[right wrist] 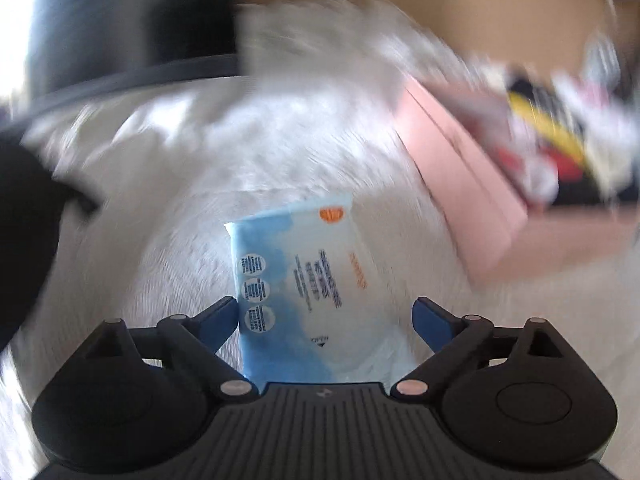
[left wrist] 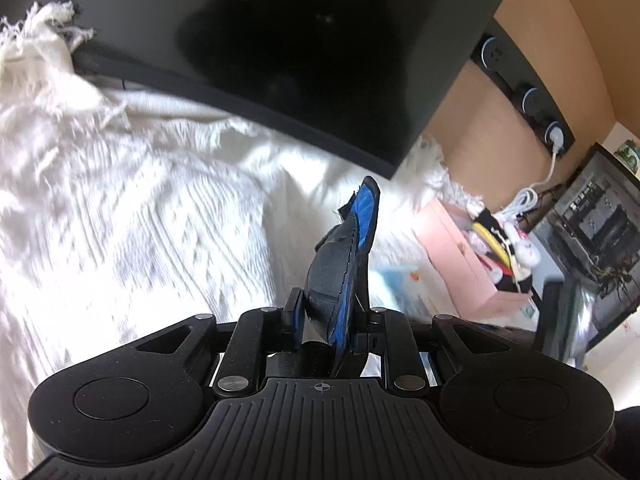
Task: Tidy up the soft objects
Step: 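Lift the wipes pack with the right tool while the left tool carries the pouch to the box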
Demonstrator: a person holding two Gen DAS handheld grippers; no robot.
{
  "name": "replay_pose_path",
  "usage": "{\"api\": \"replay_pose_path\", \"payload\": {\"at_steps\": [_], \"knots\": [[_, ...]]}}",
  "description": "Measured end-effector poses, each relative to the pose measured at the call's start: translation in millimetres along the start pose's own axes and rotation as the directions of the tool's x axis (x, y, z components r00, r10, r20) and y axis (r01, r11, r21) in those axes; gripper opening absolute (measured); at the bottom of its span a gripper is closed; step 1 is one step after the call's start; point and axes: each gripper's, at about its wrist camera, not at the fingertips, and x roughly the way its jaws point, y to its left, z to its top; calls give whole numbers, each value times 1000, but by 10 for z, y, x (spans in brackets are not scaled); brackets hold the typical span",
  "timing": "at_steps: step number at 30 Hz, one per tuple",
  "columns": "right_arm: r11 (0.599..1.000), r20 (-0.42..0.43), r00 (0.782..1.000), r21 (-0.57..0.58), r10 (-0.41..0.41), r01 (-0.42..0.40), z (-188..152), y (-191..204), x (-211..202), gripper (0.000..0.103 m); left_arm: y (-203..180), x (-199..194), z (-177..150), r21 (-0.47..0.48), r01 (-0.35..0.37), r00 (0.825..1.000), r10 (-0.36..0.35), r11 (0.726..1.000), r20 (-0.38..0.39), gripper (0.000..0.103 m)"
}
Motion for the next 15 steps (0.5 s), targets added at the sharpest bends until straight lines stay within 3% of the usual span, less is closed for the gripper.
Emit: {"api": "replay_pose_path", "payload": {"at_steps": [2,5,7,9,15], "knots": [[997,9,999,67,41,-42,-6,-31,7,99,-15,10,-32,-7,5,1000,-5,1000,-6,23],[997,8,998,-48,55,-54,-31,149,59,99,-39,22,-61,-5,4,1000,-4,1000,-15,23],[988,30,999,-149,33,-28,-50,270,113,94,-51,29,-66,-1,-2,1000,2,1000,-23,23],[982,39,998,-180,57,-49,-39,288,93,78,-70,31,-70,4,-3,999,3,1000,-32,23],[966,-16,988,-209,155,-155,-12,53,-204,76,-200,109,-120,8,6,998,-5,1000,-60,23]]}}
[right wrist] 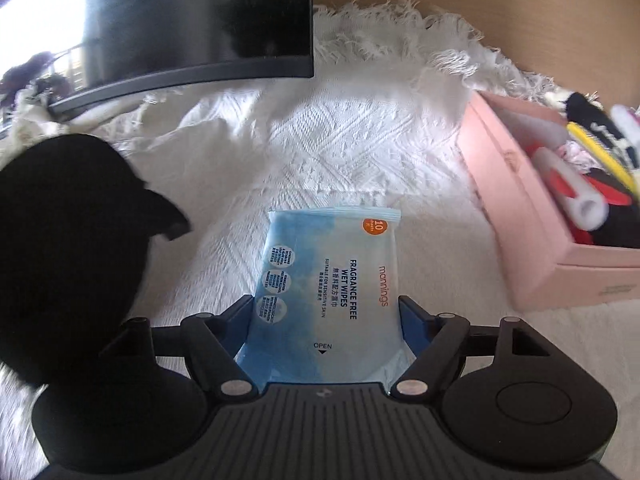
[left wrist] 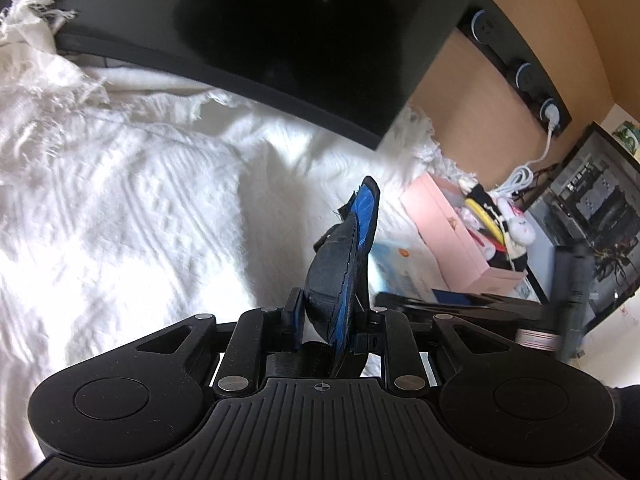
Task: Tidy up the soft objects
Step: 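Lift the wipes pack with the right tool while the left tool carries the pouch to the box, then drop the black pouch into the pink box and open the left tool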
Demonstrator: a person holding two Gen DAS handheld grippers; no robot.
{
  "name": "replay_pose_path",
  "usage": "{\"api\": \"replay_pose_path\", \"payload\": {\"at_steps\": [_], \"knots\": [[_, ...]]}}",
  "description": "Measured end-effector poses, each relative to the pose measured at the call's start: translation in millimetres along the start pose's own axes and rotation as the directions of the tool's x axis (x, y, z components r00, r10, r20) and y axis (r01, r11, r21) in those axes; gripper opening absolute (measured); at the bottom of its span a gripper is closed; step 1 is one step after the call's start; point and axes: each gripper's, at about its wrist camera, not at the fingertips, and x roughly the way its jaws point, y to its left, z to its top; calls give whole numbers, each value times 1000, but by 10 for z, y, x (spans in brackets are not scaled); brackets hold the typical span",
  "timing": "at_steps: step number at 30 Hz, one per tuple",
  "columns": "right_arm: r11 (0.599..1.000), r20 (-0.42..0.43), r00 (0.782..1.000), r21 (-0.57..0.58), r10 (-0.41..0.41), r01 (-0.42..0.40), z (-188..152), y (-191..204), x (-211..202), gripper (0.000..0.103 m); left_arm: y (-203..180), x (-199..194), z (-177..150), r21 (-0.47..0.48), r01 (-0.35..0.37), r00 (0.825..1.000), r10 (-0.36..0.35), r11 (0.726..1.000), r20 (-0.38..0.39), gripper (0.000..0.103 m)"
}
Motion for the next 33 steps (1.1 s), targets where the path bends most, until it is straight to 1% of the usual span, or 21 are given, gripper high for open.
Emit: {"api": "replay_pose_path", "payload": {"at_steps": [2,5,9,11,13,15,18,20,22,23,24,25,26,27,28,29,30,32,33], "knots": [[1000,11,1000,-21,12,-12,-42,-127,-254,76,-103,60,-35,-5,16,1000,-16,1000,-12,23],[998,46,999,-62,-3,5,-119,-409,-615,76,-308,192,-117,-20,58,997,-59,998,-47,23],[994,89,994,-89,-63,71,-308,-893,-1038,76,-687,442,-235,-26,122,987,-124,992,-98,23],[990,95,991,-88,-98,106,-414,-1133,-1176,76,-897,560,-241,-39,153,982,-156,988,-108,23],[988,96,987,-70,-130,137,-533,-1401,-1300,76,-1126,676,-162,-58,195,974,-200,979,-105,23],[987,98,984,-35,-150,154,-642,-1655,-1387,76,-1398,792,-10,-43,226,970,-229,973,-82,23],[983,105,977,27,-183,181,-809,-2019,-1460,76,-1801,974,265,6,238,971,-238,971,-24,23],[981,114,975,45,-190,186,-890,-2208,-1493,76,-2048,1142,459,13,228,973,-229,973,26,23],[982,136,973,45,-186,182,-951,-2350,-1531,76,-2233,1369,638,-24,216,975,-214,976,58,23],[983,149,972,40,-183,179,-982,-2405,-1551,76,-2303,1529,711,-57,215,976,-212,975,56,23],[984,164,970,33,-179,176,-1029,-2445,-1588,76,-2355,1716,760,-85,214,977,-211,973,37,23],[985,173,970,27,-173,171,-1049,-2497,-1599,76,-2385,1897,787,-102,199,980,-200,975,9,23],[987,176,971,21,-163,162,-1065,-2555,-1602,76,-2409,2118,794,-111,151,987,-156,982,-35,23],[988,174,973,14,-151,151,-1073,-2597,-1610,76,-2420,2331,777,-116,68,994,-78,991,-80,25],[990,168,976,5,-139,140,-1079,-2638,-1617,76,-2420,2484,754,-119,-19,994,6,993,-106,33],[992,162,979,-5,-127,130,-1086,-2688,-1618,76,-2409,2591,728,-124,-81,992,67,989,-110,38],[993,159,981,-21,-114,118,-1086,-2727,-1619,76,-2396,2637,699,-130,-114,990,102,985,-97,41],[993,162,982,-53,-94,104,-1063,-2785,-1617,76,-2416,2590,678,-125,-139,990,135,982,-43,38],[993,165,982,-62,-89,100,-1036,-2816,-1603,76,-2443,2536,677,-113,-170,985,168,979,-24,34]]}}
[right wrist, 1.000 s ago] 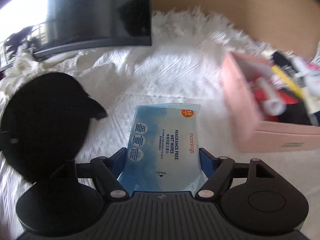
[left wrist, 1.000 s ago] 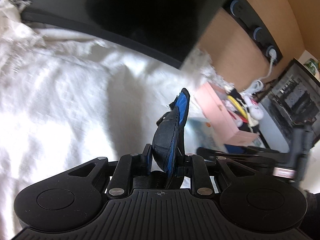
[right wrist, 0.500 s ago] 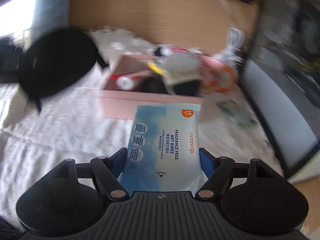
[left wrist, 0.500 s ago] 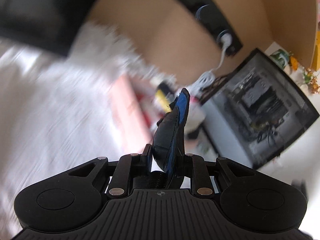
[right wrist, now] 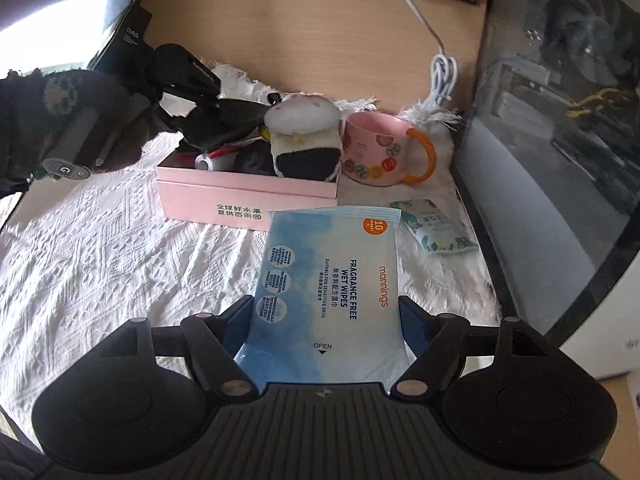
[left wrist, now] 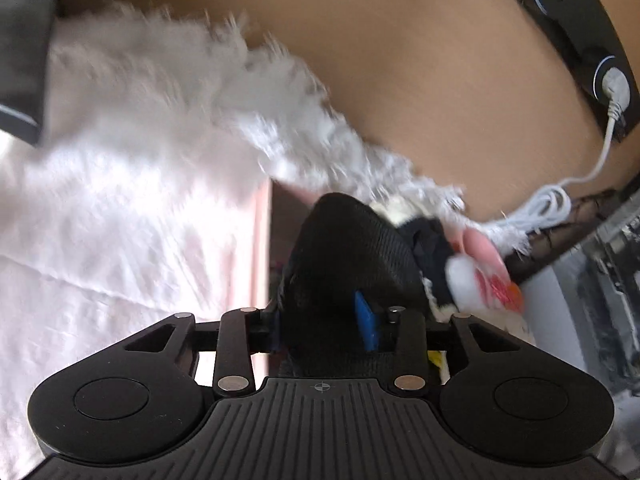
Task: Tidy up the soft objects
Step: 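Drop the black pouch into the pink box and open the left tool, then lower the wipes pack into the pink box and open the right tool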
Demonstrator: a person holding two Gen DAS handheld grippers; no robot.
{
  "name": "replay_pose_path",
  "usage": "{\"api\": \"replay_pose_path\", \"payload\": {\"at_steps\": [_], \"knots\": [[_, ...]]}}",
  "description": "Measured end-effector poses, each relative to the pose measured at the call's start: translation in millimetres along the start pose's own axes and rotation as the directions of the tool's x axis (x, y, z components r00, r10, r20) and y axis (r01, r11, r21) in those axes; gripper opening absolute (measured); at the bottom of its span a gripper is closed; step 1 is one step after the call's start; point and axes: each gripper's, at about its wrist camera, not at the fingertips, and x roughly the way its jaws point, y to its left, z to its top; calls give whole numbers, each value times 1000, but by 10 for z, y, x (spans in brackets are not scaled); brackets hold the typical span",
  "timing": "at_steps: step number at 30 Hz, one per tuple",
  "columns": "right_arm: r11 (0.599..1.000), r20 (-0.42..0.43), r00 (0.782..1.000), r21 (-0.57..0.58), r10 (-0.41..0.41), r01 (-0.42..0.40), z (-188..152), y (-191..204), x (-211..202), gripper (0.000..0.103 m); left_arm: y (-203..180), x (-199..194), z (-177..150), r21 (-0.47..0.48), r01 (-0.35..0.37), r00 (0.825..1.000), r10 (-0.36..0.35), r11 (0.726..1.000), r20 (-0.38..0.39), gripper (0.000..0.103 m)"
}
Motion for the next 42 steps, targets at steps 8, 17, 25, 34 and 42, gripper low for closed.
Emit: {"api": "replay_pose_path", "payload": {"at_steps": [8,17,25,34,42], "knots": [[999,127,992,-51,10,-4,570,2,119,76,86,-337,92,25,17,999,-18,1000,50,32],[997,214,976,-78,27,-11,1709,112,287,76,137,-56,106,35,93,996,-94,995,7,20],[992,97,987,1,129,-130,2152,359,935,76,405,-340,210,-23,146,984,-143,989,102,24],[975,-42,999,-220,-1,-8,1673,1071,1973,77,711,-857,-87,-38,38,991,-33,999,133,24],[991,16,1000,-132,7,-5,1686,956,1724,82,546,-1067,-790,111,-11,990,-5,994,144,24]]}}
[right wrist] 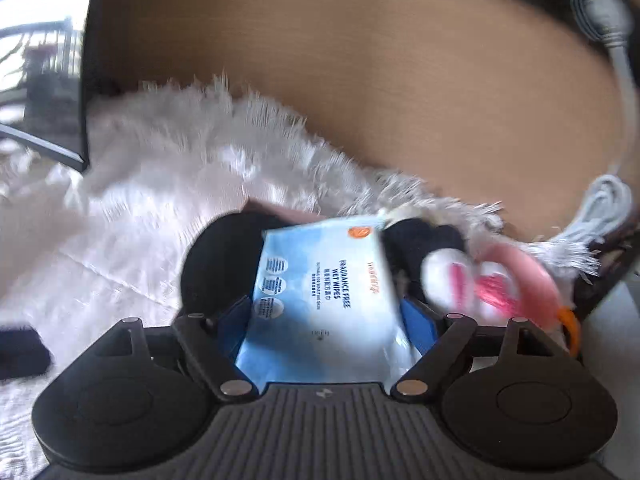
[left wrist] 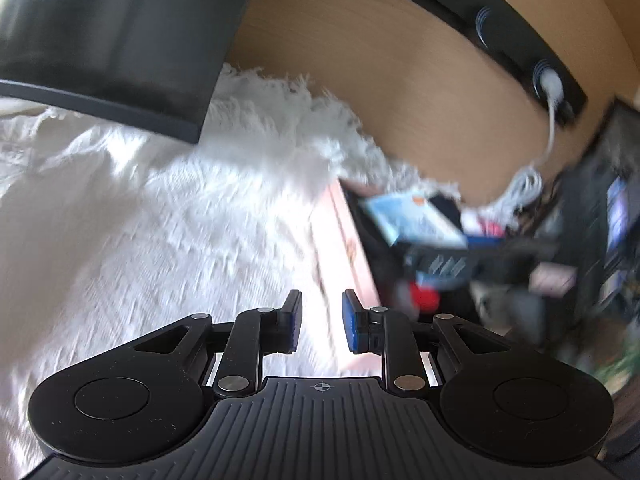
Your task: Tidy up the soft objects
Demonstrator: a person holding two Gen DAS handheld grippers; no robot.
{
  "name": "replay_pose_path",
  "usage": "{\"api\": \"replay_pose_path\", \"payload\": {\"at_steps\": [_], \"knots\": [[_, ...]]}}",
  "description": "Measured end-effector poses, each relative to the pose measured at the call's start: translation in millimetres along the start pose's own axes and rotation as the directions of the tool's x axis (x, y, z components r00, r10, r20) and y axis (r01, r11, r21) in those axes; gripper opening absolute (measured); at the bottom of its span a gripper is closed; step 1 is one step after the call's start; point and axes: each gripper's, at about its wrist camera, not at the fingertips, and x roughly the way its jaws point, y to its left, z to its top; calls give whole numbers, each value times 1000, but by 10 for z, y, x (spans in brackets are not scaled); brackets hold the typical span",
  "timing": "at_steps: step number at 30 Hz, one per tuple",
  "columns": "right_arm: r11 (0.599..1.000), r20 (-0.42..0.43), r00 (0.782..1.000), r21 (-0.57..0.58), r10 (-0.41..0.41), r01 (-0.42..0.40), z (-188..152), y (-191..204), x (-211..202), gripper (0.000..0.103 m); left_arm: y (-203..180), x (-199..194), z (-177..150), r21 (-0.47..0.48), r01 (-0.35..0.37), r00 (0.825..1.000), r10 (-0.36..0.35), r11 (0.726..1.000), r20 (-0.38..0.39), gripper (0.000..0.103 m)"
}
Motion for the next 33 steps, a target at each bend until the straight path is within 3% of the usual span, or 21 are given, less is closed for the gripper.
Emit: {"api": "replay_pose_path", "payload": {"at_steps": [5,9,13,16,21,25,33], "knots": [[1000,146,989,-9,-24,25,-409,-139,-844,100,-200,-121,-387,53,-27,1000,28,998,-12,24],[998,83,996,54,9,-13,-823,-397,-1133,100,-454,-185,-700,98,-47,999,48,994,-5,24],[988,-26,999,152,32,-28,-1289,-627,-1110,100,-759,-127,-1054,127,-56,998,60,990,-30,24],[985,-56,997,171,43,-33,-1537,-719,-1039,100,-982,-15,-1273,185,-73,997,79,980,-23,24],[987,-90,994,152,56,-42,-1675,-753,-849,100,-1204,188,-1400,213,-120,993,120,970,11,24],[985,-122,992,175,12,9,-1729,-777,-671,101,-1288,275,-1419,248,-164,987,159,955,37,25],[976,-45,999,216,7,3,-1910,-814,-691,103,-1295,332,-1428,262,-178,984,167,949,65,25]]}}
